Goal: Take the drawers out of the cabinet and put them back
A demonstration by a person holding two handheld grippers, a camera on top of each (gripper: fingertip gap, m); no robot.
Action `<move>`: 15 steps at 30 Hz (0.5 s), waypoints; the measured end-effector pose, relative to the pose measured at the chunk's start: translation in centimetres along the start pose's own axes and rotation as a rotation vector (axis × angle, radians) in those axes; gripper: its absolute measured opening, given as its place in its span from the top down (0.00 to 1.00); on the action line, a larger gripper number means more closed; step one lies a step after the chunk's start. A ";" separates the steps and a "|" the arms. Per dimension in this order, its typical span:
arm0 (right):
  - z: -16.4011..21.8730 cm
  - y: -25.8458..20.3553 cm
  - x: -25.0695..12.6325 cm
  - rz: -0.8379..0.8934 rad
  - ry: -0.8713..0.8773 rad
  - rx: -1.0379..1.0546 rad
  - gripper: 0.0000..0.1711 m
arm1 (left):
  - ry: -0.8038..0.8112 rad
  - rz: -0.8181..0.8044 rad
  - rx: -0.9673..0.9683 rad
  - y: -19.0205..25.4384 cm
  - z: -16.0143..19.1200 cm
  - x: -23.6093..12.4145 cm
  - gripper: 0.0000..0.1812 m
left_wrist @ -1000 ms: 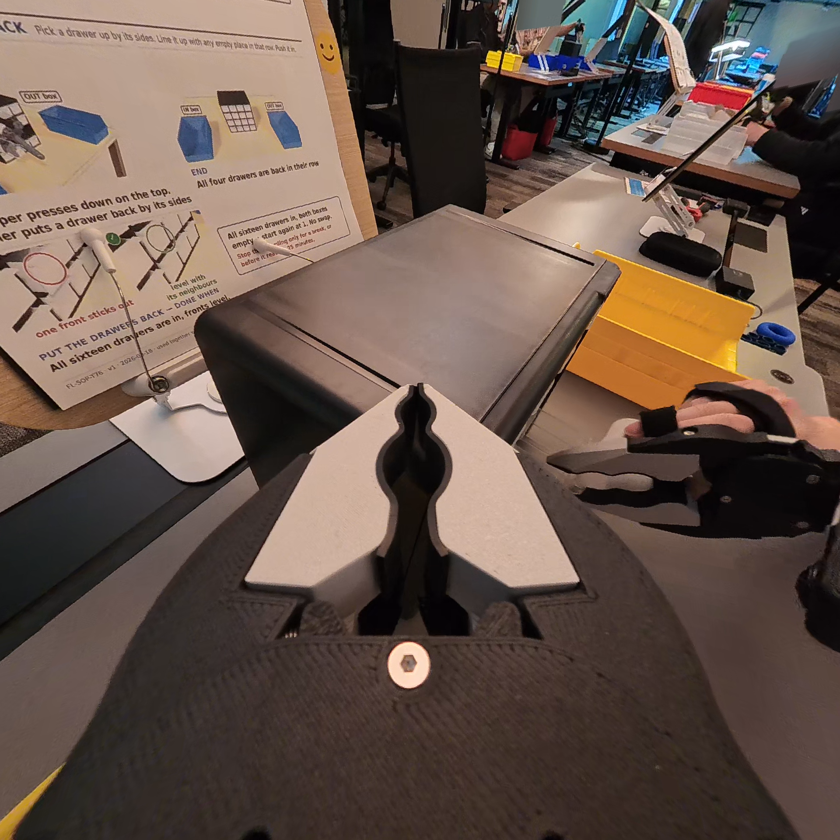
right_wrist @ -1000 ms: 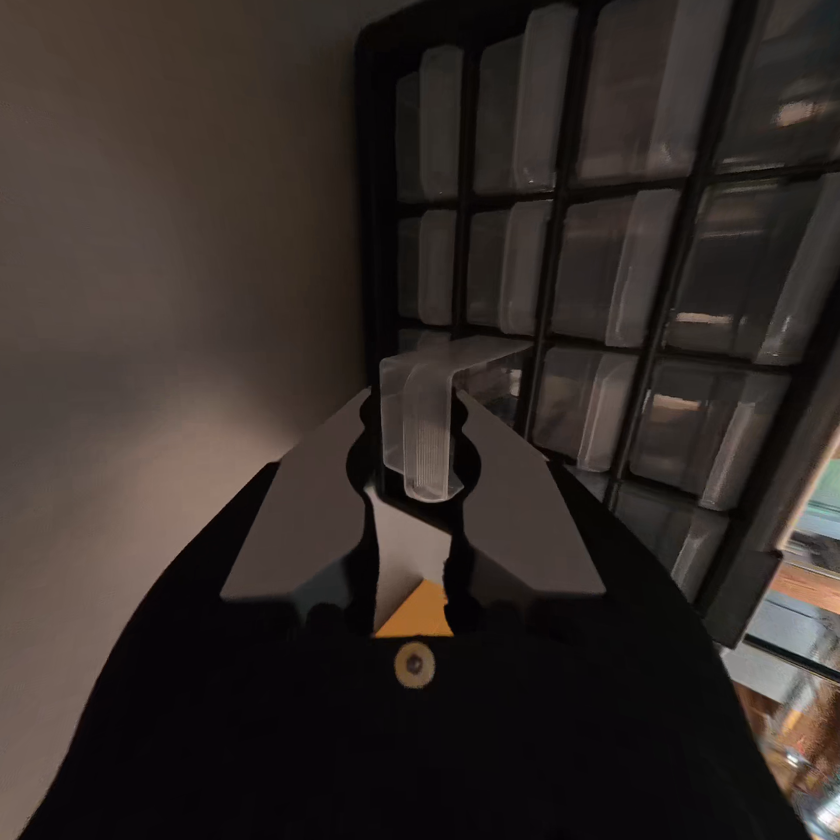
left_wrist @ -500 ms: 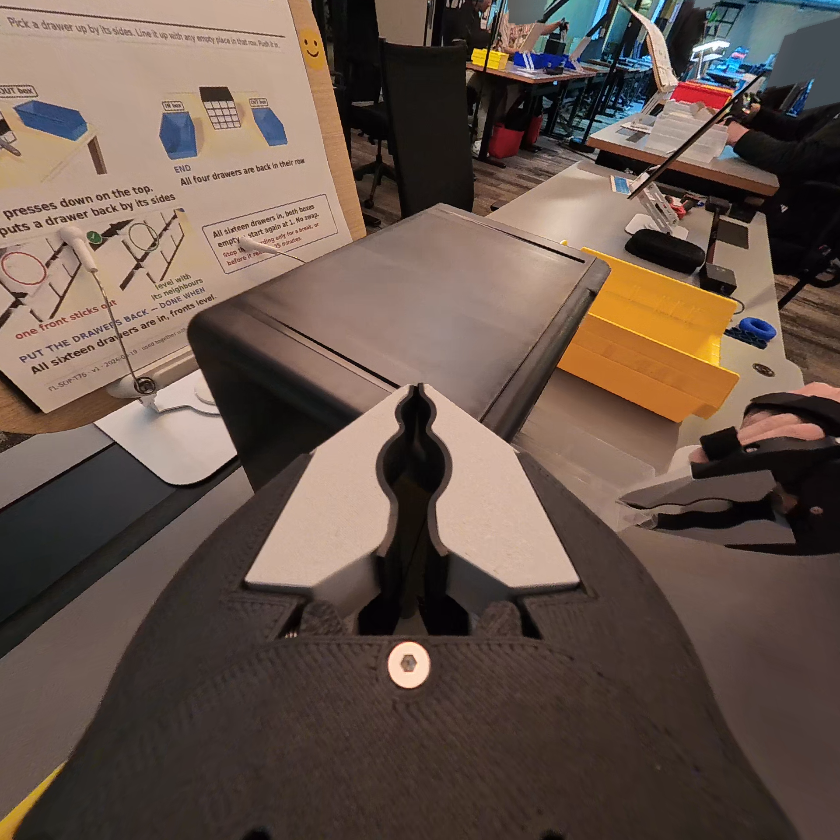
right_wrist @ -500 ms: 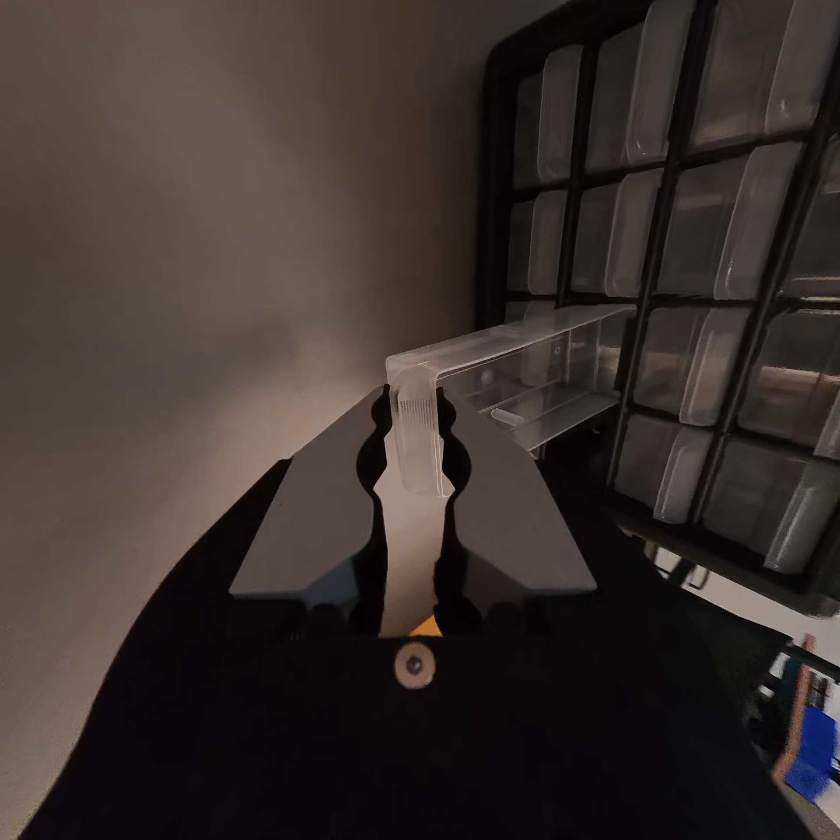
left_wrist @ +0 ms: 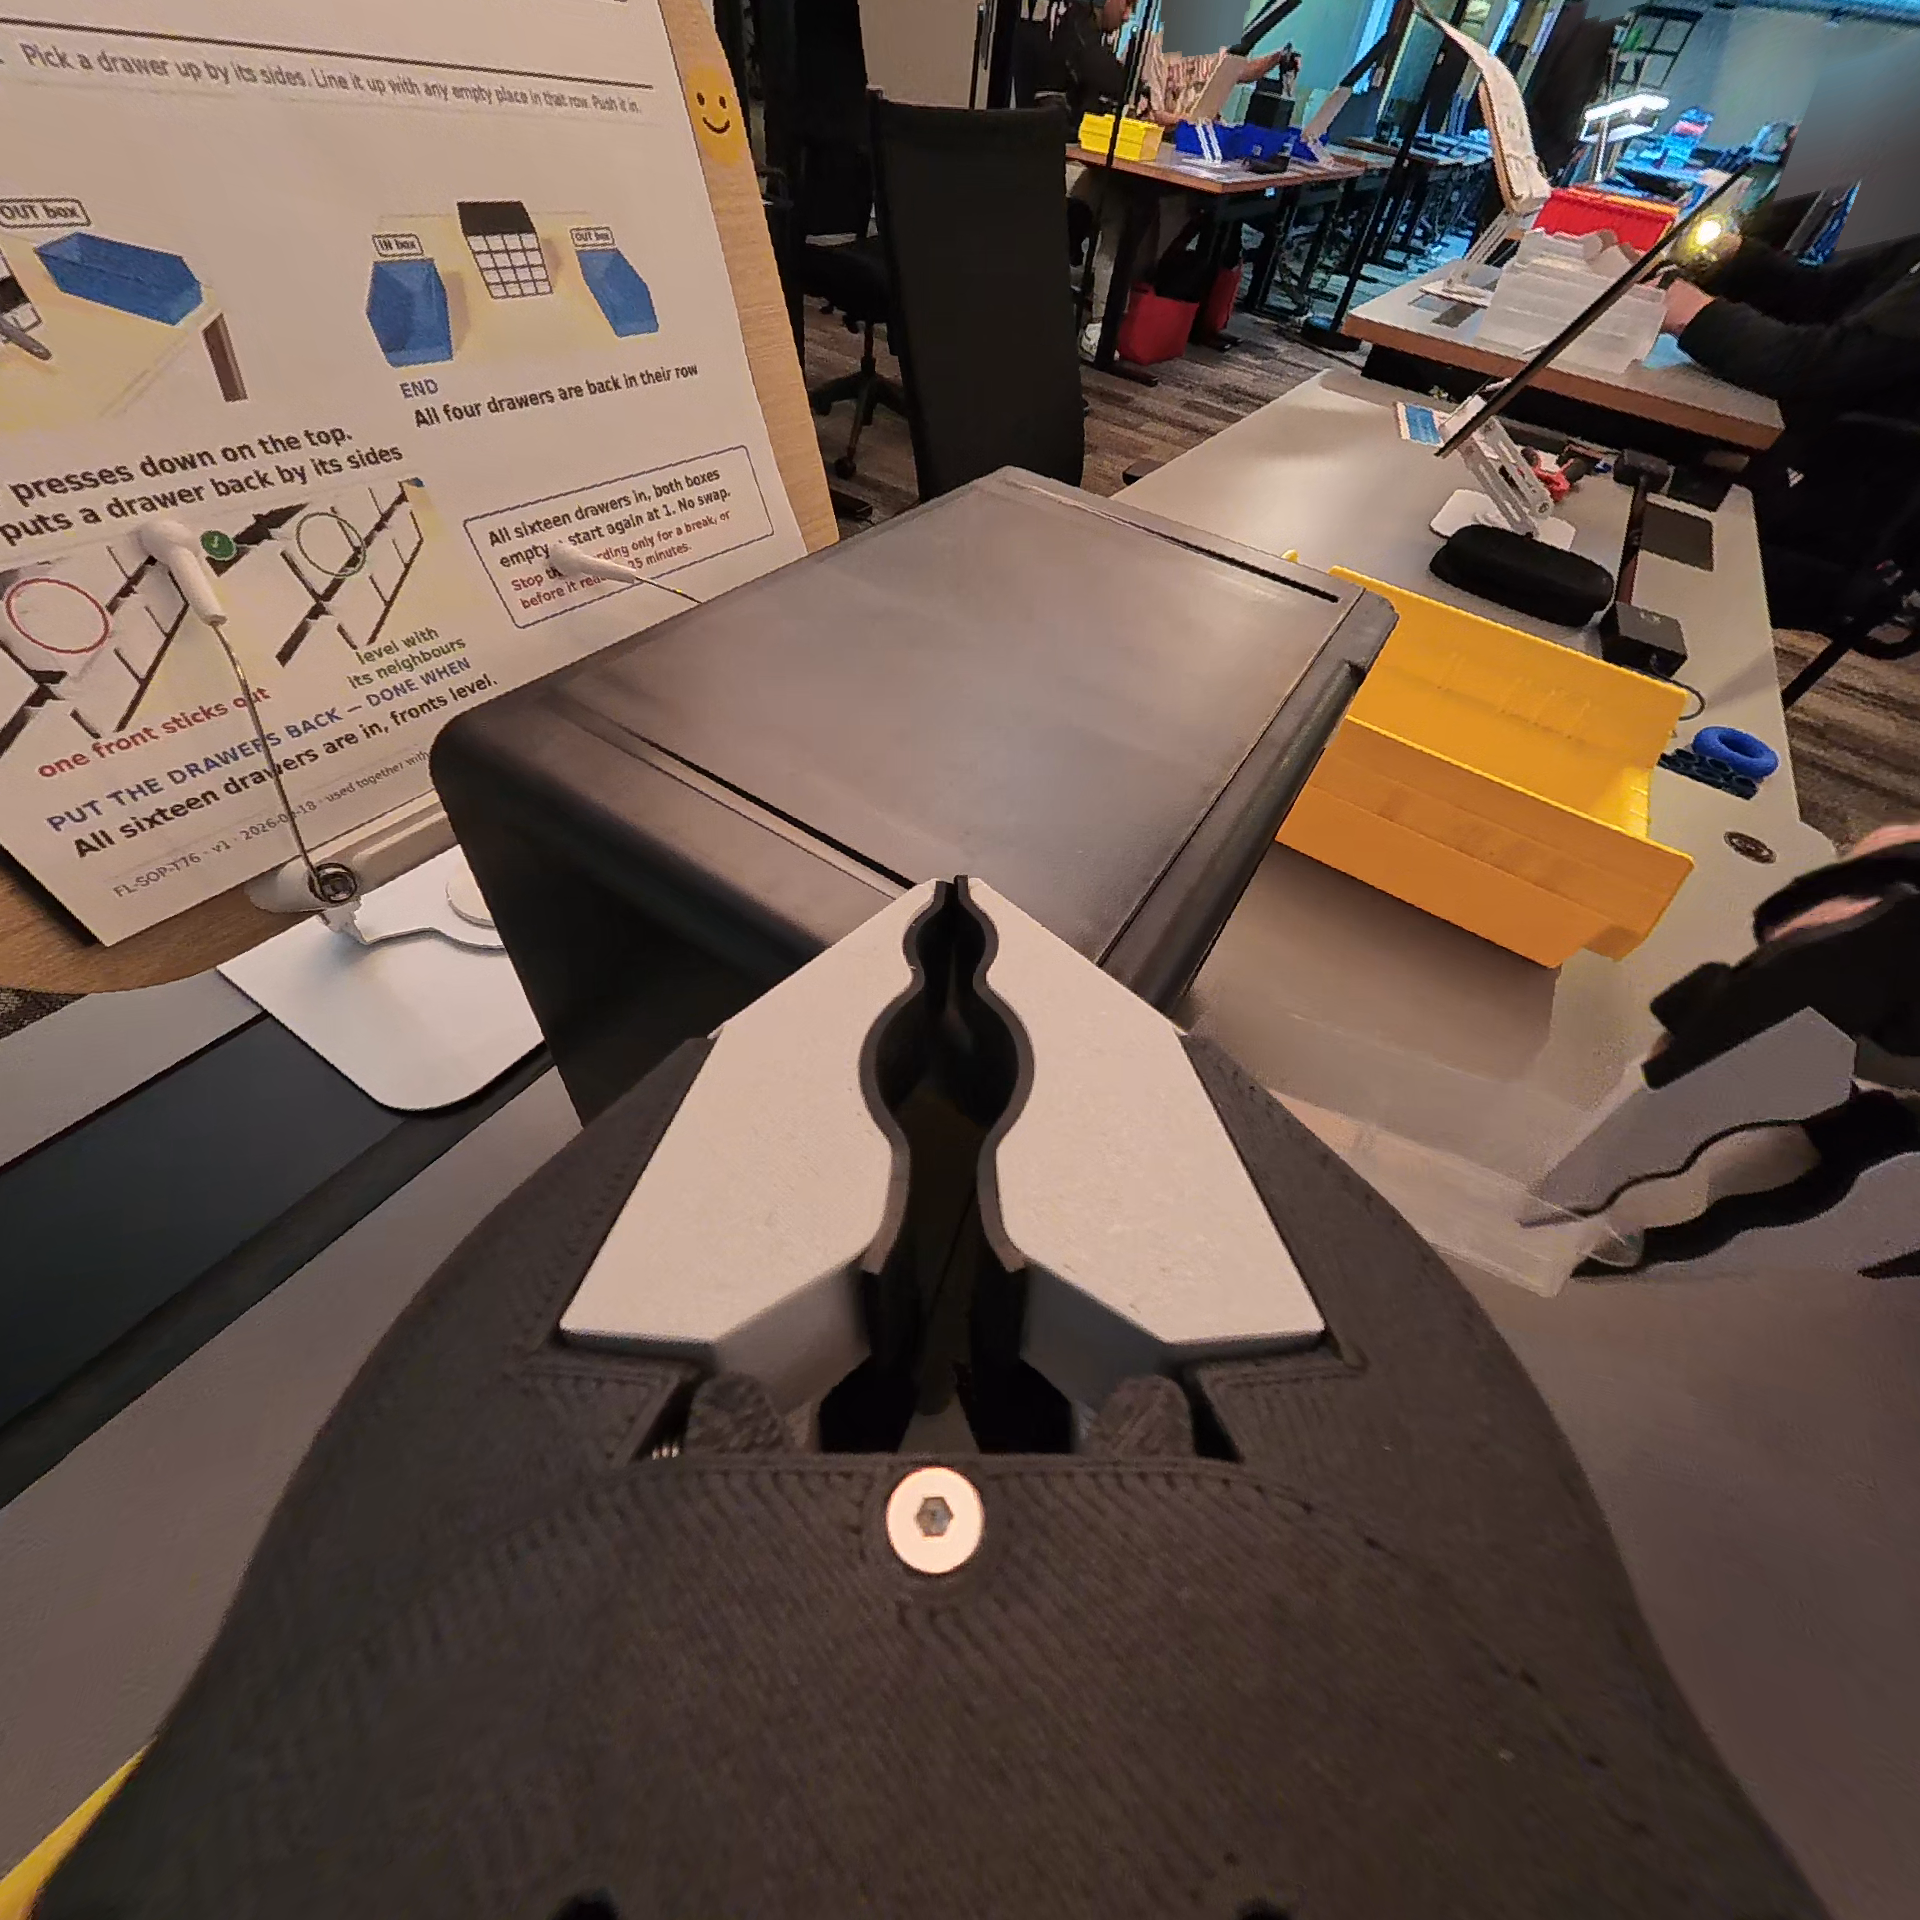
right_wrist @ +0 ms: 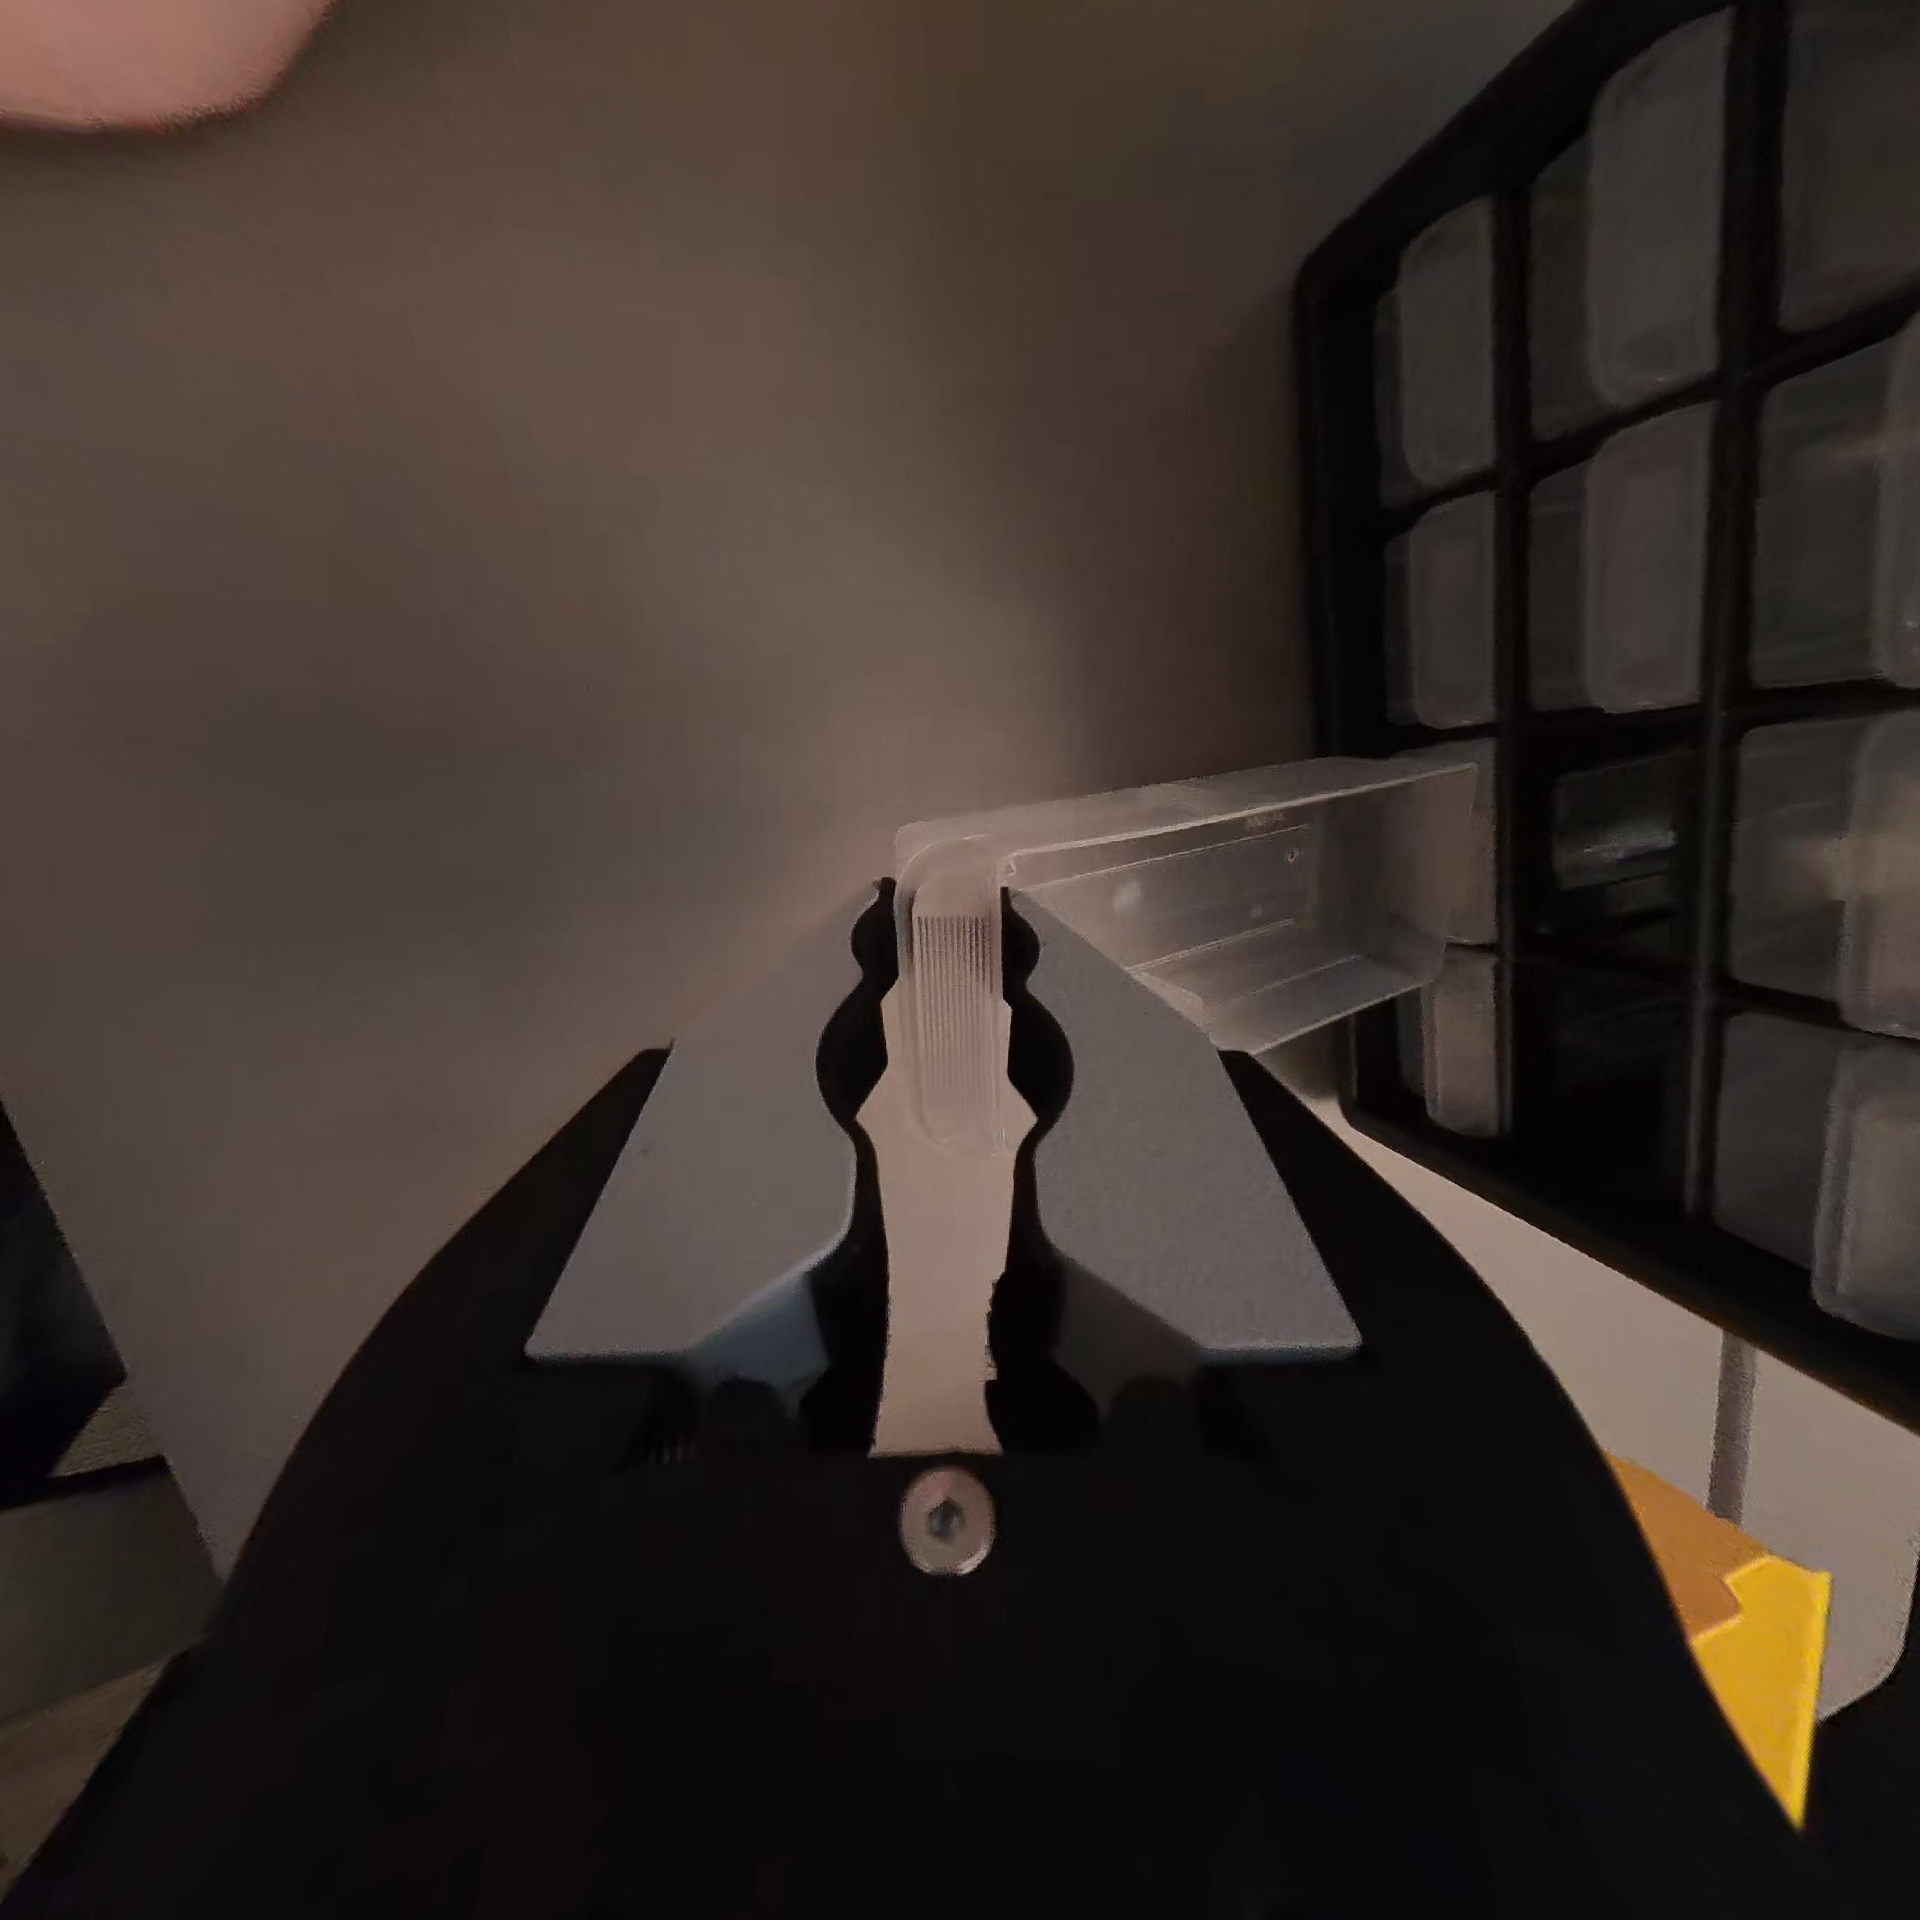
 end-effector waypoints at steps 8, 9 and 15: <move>2.8 -3.1 5.2 0.085 -0.061 -0.164 0.91 | 0.000 -0.003 -0.001 0.0 0.0 0.1 1.00; 2.7 -3.4 5.5 0.082 -0.047 -0.166 0.91 | 0.000 -0.004 0.000 0.0 0.0 0.1 1.00; 2.3 -4.6 6.8 0.036 0.072 -0.121 0.85 | 0.001 -0.003 -0.006 0.0 0.0 0.1 1.00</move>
Point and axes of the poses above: each gripper's, where its closed fingertips meet, x out along the fingers, z out of its underside, y = z × x across the jaws, the point moved 6 cm from there along -x, back along the fingers, and after that the axes turned 7 degrees about -z, right-handed, at the moved point
